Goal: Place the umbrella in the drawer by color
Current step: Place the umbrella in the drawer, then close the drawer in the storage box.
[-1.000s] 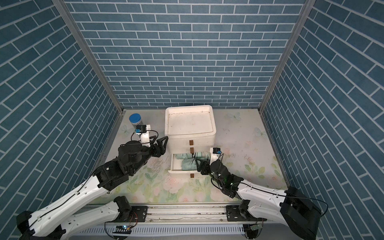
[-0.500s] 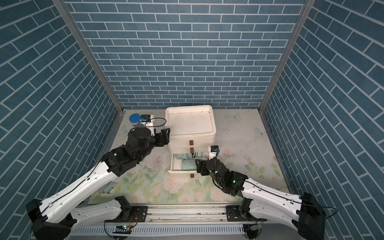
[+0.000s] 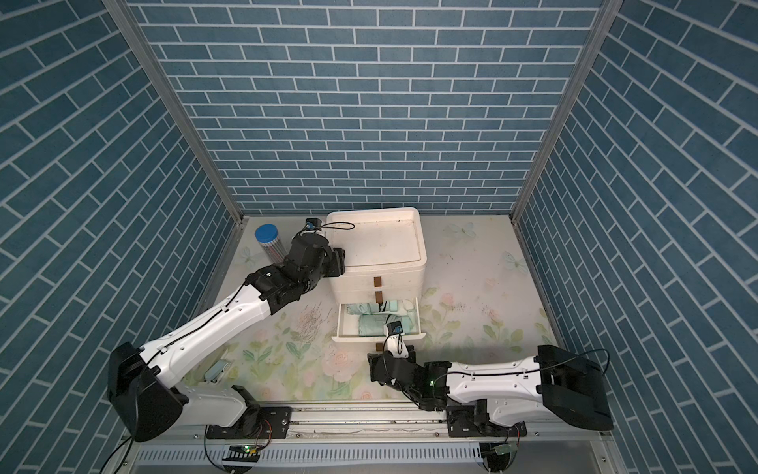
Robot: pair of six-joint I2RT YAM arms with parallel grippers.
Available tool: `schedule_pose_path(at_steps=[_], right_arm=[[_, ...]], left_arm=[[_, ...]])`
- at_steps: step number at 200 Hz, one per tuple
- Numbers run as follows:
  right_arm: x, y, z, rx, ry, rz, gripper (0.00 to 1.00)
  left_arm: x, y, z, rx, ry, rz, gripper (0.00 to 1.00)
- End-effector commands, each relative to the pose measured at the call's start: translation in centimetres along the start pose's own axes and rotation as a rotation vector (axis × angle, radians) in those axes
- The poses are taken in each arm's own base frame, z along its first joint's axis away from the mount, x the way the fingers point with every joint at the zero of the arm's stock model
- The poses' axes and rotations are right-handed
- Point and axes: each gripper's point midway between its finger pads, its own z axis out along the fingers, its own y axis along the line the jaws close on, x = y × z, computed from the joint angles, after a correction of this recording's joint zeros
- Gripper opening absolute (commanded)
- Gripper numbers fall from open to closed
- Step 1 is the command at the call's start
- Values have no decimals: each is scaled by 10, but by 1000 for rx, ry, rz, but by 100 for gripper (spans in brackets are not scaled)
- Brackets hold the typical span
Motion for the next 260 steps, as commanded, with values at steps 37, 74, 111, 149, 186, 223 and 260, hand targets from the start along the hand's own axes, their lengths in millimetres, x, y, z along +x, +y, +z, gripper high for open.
schedule_pose_path(at_steps=[37,74,111,149,186,223,260], right_arm=[[-17,-1,15,-24,-96,80,82],[-21,-4,27,24,-98,36,77],[-28,-2,36,46,-97,-7,68],[-35,5,38,33,-110,-28,49],[-39,6,39,23,-130,-25,18],[-45,1,46,49,-130,-26,0],[-60,-8,50,64,-160,-21,0]], left_arm=[[0,8,5,-38,-16,86,44],[7,1,13,-11,8,118,28],[12,-2,13,15,25,129,9],[22,-8,12,59,50,112,6],[38,-9,11,88,93,32,1],[50,-14,11,113,124,-14,0],[52,-16,4,118,134,-29,0]])
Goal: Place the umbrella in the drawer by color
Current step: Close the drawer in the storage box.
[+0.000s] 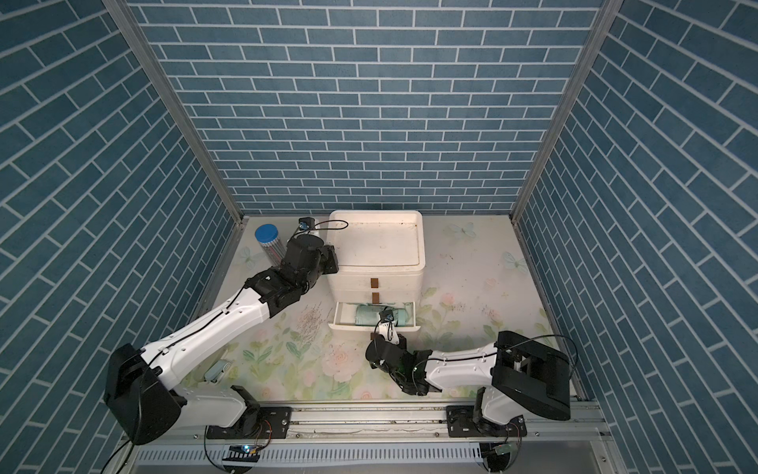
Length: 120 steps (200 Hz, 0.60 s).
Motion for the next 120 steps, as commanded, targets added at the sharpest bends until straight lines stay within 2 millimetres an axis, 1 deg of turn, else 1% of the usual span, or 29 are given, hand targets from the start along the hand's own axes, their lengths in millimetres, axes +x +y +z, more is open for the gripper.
schedule_pose_path(at_steps=[1,23,46,72,102,113,120], right_arm=[[-30,2,4,2,-88,11,0],[-38,-5,5,6,-103,19,0],[-42,-12,11,5,-113,23,0],[-45,-20,23,17,-113,22,24],[-51,-24,30,35,-148,-7,36],[-55,-26,32,40,-163,-9,42],[-57,-28,34,47,-171,-8,44]], left_arm=[[60,-18,-5,104,216,28,0],[61,-20,-9,109,223,31,0],[68,-19,-9,110,237,37,0],[76,-20,-8,115,257,36,0],[82,-24,-9,123,267,48,0],[83,-24,-9,121,270,52,0],[84,-22,-9,116,271,54,0]])
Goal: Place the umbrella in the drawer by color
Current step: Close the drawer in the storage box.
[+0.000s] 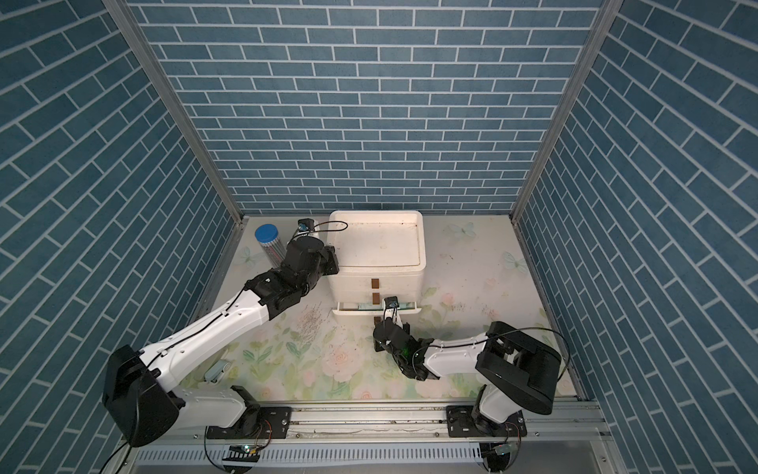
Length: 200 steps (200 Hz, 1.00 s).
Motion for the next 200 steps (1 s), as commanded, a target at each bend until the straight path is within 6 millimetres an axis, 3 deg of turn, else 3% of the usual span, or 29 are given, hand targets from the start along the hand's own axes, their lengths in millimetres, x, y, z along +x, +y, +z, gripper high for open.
schedule_pose_path(at_steps=[1,41,82,151,200], right_arm=[[-27,-3,6,23,-109,-4,45],[-36,-18,11,77,-168,-3,52],[-47,-21,16,101,-213,-43,55],[-35,-34,23,177,-141,-70,57],[-40,-53,2,225,-171,-47,61]], left_arm=[[82,-19,-7,109,280,69,0],[82,-16,-9,103,278,72,0],[82,-15,-11,101,278,73,0],[87,-14,-12,105,289,62,0],[85,-12,-15,99,280,57,0]])
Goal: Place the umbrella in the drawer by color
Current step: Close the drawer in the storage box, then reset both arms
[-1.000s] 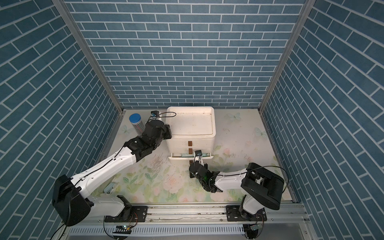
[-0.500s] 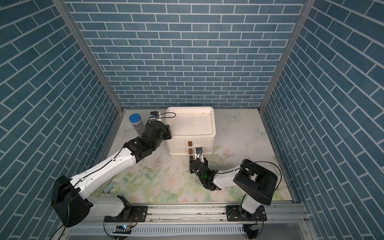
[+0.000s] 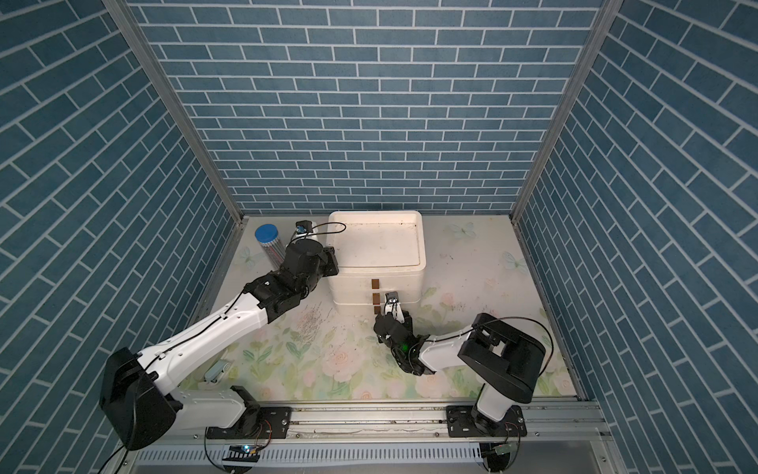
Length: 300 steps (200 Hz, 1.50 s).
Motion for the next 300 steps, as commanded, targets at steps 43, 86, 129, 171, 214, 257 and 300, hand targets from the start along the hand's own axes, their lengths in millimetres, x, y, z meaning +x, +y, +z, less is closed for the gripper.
schedule_pose_path(at_steps=[43,86,129,171,214,257,300], right_arm=[[-25,-34,-8,98,-75,4,61],[-40,-39,-43,54,-104,22,56],[-73,-62,-103,45,-147,69,56],[-110,-133,-162,267,-345,241,100],[-109,-176,-189,384,-551,232,100],[-86,-241,-162,721,-445,171,100],[-75,-312,-161,913,-479,298,100]], left_arm=[[79,-7,-16,75,282,89,10],[56,-9,-24,69,224,100,49],[-6,-22,-34,59,81,128,65],[-86,3,-67,-99,-191,118,72],[-93,95,-93,-476,-453,124,93],[-55,216,-42,-779,-328,34,100],[-12,274,-9,-822,-353,-42,100]])
